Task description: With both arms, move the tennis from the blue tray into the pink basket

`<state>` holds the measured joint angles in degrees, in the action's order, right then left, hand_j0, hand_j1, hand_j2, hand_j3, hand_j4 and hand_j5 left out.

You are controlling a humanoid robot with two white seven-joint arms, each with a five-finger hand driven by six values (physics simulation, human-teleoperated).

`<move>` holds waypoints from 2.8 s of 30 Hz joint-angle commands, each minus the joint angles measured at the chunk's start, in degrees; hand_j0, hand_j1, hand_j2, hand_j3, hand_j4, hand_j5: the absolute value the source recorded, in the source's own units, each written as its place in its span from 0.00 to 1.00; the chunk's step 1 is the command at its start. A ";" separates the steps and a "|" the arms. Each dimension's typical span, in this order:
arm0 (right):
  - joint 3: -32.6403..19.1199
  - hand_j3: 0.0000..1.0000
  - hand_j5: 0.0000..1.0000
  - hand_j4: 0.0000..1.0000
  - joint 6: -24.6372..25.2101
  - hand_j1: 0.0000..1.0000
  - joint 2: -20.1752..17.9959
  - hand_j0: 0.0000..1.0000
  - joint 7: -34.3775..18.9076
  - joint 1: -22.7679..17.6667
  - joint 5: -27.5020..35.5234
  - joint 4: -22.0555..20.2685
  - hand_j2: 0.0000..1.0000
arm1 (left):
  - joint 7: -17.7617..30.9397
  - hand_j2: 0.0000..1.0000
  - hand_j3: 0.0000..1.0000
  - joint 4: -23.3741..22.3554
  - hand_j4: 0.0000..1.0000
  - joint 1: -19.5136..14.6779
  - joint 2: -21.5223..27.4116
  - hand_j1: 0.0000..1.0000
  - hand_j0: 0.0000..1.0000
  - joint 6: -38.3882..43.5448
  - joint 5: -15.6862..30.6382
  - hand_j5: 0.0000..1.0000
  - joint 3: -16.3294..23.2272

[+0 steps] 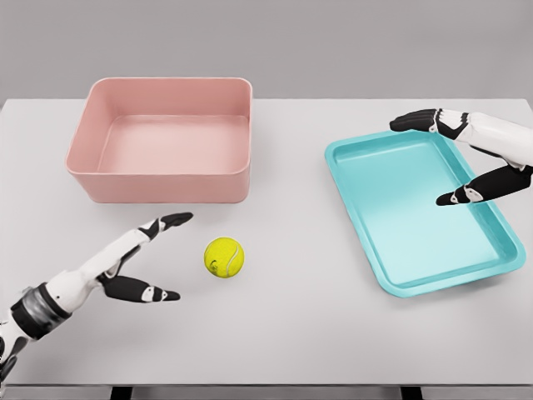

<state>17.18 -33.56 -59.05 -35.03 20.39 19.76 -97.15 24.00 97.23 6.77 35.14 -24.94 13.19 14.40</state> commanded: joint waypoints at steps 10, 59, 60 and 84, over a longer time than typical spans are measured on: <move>-0.05 1.00 1.00 1.00 0.08 1.00 -0.02 1.00 0.03 -0.18 0.45 -0.15 1.00 | -0.01 1.00 1.00 -0.37 1.00 -1.67 -3.50 1.00 1.00 4.81 -0.09 1.00 2.73; -0.05 1.00 1.00 1.00 0.16 1.00 0.16 1.00 0.03 -0.35 0.45 -0.15 1.00 | -0.01 0.99 0.99 -5.20 0.99 -5.98 -11.76 0.99 0.99 6.40 -9.32 0.99 5.37; -0.05 1.00 1.00 1.00 0.16 1.00 0.16 1.00 0.03 -0.35 0.45 -0.15 1.00 | -0.01 0.97 0.97 -5.29 0.97 -6.07 -11.94 0.97 0.97 6.31 -9.32 0.97 5.37; -0.22 1.00 1.00 1.00 0.16 1.00 -0.37 1.00 0.03 0.00 0.45 -0.15 1.00 | -0.01 0.63 0.63 -5.47 0.63 -5.71 -11.94 0.63 0.63 6.14 -9.93 0.63 5.11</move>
<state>17.03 -33.55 -59.23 -35.03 20.39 19.77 -97.24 24.00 91.71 1.05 23.18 -18.87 2.89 19.56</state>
